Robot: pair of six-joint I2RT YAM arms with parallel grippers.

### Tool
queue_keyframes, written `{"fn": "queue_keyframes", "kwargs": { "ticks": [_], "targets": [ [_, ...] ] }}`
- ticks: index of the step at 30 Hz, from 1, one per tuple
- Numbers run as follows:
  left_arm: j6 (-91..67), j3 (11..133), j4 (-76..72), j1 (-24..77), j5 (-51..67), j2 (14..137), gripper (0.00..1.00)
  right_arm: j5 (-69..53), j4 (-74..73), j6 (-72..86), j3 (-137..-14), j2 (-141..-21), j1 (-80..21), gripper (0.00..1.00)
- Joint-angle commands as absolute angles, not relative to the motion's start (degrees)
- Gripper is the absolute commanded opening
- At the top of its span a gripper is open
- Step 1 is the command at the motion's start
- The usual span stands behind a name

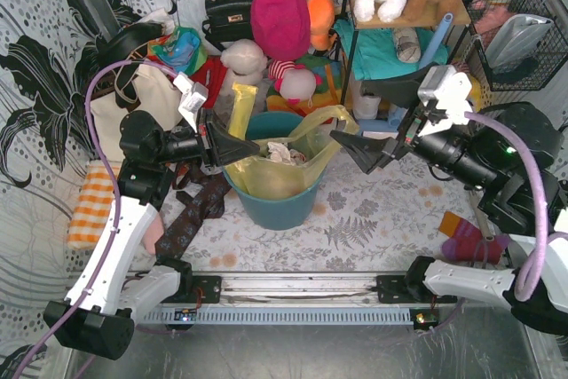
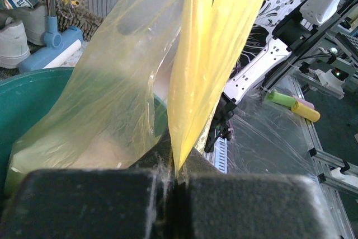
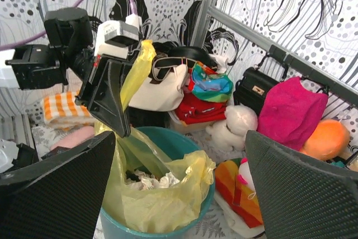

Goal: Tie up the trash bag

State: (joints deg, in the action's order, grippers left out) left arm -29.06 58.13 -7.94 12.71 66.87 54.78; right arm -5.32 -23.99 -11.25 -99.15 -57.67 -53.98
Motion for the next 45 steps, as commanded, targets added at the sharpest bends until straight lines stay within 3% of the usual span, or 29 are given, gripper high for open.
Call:
{"fn": "queue_keyframes", "kwargs": {
  "ticks": [1,6,14,23,33,40,45],
  "targets": [
    [-28.2,59.1,-9.1,12.8,67.7,54.4,0.0,-5.3,-24.7,-12.0,-97.5,-59.1,-53.8,0.99],
    [-28.4,59.1,-9.3,12.8,67.7,54.5,0.0,-9.6,-22.9,-10.6,-99.0,-60.8,-50.3,0.99],
    [-28.7,58.7,-10.3,12.8,67.6,53.9,0.0,-39.1,-14.5,7.0,-101.5,-69.6,-24.4,0.99],
    [-29.9,57.8,-12.1,12.9,68.2,53.4,0.0,-66.3,19.9,29.3,-85.4,-66.3,-6.3,0.99],
    [-32.0,56.9,-14.5,12.8,68.0,52.9,0.0,-78.1,63.1,59.4,-72.8,-67.8,-0.3,0.98],
    [-33.3,56.9,-15.8,12.9,68.1,52.4,0.0,-79.3,96.4,83.7,-70.9,-74.6,-0.1,0.98],
    [-32.4,57.0,-14.3,12.9,67.9,51.9,0.0,-77.3,97.7,83.3,-69.5,-74.9,-1.4,0.97]
  ]
}}
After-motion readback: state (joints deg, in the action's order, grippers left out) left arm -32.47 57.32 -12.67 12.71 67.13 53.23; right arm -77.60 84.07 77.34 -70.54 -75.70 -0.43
